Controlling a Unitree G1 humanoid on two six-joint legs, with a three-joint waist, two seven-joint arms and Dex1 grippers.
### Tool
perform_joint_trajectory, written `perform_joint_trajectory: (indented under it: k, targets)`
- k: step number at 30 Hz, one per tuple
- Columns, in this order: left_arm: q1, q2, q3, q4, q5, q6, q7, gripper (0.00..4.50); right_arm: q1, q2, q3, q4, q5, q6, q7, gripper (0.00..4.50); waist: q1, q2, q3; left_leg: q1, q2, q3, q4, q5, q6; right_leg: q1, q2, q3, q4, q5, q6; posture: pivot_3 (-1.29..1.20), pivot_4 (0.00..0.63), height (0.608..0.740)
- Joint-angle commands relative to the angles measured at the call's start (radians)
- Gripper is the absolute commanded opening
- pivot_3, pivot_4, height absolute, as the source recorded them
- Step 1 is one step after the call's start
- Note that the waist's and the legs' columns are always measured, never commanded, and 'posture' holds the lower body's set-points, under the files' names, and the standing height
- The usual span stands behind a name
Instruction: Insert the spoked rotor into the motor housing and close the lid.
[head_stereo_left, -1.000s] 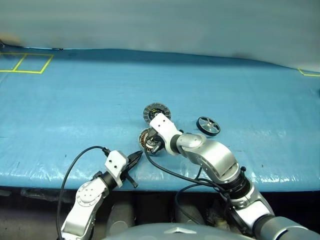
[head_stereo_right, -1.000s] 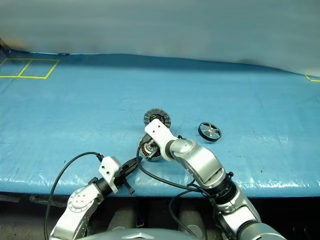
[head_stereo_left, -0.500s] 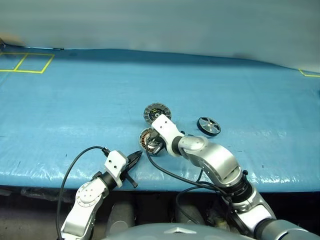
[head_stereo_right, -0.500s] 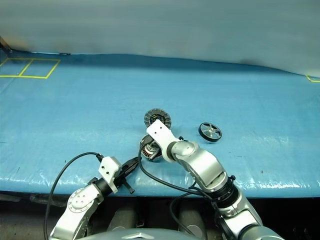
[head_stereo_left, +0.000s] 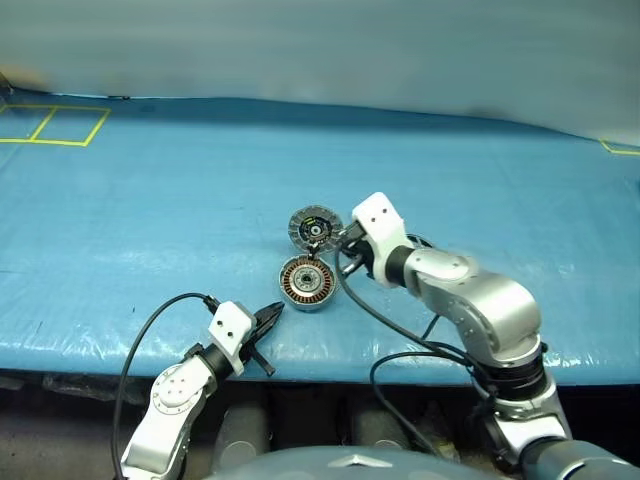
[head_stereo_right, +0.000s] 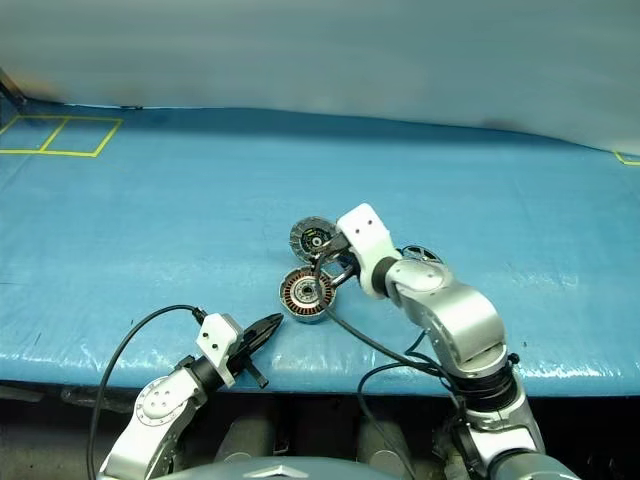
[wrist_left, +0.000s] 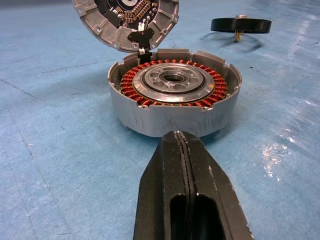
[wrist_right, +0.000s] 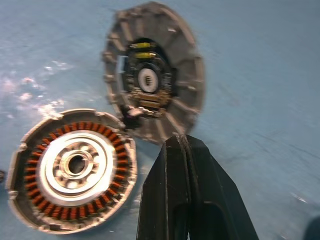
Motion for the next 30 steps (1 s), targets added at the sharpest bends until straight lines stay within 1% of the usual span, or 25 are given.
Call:
perform_joint_trajectory:
  k: [1,4,8,9,12,23,30]
  targets:
    - [0.003,0.000,0.002,-0.025,-0.001,-0.018,0.001,0.00,0.005,-0.007,-0.096,0.041,-0.060,0.001,-0.077,0.20,0.000,0.000,0.000,0.000,0.000,0.000,0.000,0.000,0.000,0.000,0.000,0.000,0.000,0.000,0.000,0.00,0.150,0.740]
    - [0.003,-0.001,0.001,-0.022,-0.001,-0.018,0.000,0.00,0.019,0.023,-0.150,0.065,-0.082,0.002,-0.125,0.86,0.000,0.000,0.000,0.000,0.000,0.001,-0.001,0.000,0.000,0.000,0.000,0.001,0.000,0.000,0.001,0.00,0.150,0.740]
    - [0.000,-0.001,0.000,-0.021,-0.001,-0.017,-0.001,0.00,0.026,0.074,-0.197,0.073,-0.113,0.012,-0.188,2.26,-0.002,0.000,0.000,0.000,0.000,0.001,-0.001,0.000,0.000,-0.001,0.001,0.001,0.000,0.000,0.001,0.00,0.150,0.740]
    - [0.000,-0.001,-0.001,-0.021,-0.001,-0.017,-0.002,0.00,0.027,0.081,-0.203,0.074,-0.120,0.014,-0.199,2.52,-0.002,0.000,0.000,0.000,0.000,0.001,-0.001,0.000,0.000,-0.001,0.001,0.001,0.000,0.000,0.001,0.00,0.150,0.740]
    - [-0.002,-0.001,-0.002,-0.021,-0.002,-0.015,-0.004,0.00,0.022,0.106,-0.229,0.085,-0.142,0.023,-0.236,3.53,-0.001,0.000,0.000,0.000,0.000,0.001,-0.001,0.000,0.000,0.000,0.001,0.001,0.000,0.001,0.002,0.00,0.150,0.740]
    - [-0.005,-0.001,-0.006,-0.017,-0.002,-0.014,-0.010,0.00,0.026,0.205,-0.285,0.123,-0.197,0.036,-0.326,3.53,-0.003,0.001,0.000,0.000,0.000,0.002,-0.001,0.000,0.000,-0.001,0.002,0.002,0.001,0.001,0.002,0.00,0.150,0.740]
    - [-0.002,-0.002,-0.005,-0.017,-0.002,-0.016,-0.010,0.00,0.056,0.229,-0.275,0.137,-0.216,0.034,-0.345,3.53,-0.002,0.001,0.000,0.000,0.000,0.002,-0.001,0.000,0.000,-0.001,0.001,0.002,0.001,0.001,0.002,0.00,0.150,0.740]
